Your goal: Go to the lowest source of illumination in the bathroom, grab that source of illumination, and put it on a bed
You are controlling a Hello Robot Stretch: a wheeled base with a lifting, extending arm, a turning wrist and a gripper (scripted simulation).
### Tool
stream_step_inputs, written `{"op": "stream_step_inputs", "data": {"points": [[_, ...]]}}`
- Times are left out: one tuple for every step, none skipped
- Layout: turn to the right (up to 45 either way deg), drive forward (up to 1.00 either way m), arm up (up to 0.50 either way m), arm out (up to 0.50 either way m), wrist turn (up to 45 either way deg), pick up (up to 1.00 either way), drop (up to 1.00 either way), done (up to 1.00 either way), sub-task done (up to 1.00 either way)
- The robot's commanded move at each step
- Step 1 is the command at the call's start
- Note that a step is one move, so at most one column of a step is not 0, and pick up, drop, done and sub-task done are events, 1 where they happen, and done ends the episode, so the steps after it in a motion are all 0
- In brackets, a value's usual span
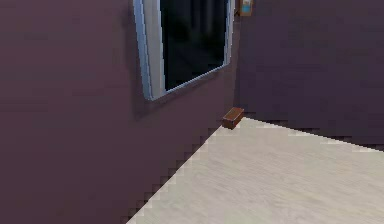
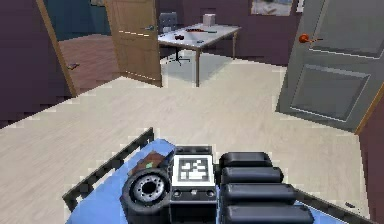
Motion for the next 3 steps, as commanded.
{"op": "stream_step_inputs", "data": {"points": [[0.0, 0.00, 0.00, 0.22, 0.0, 0.00, 0.00, 0.00, 0.00], [0.0, 0.00, 0.00, 0.00, 45.0, 0.00, 0.00, 0.00, 0.00], [0.0, 0.00, 0.00, 0.00, 45.0, 0.00, 0.00, 0.00, 0.00]]}}
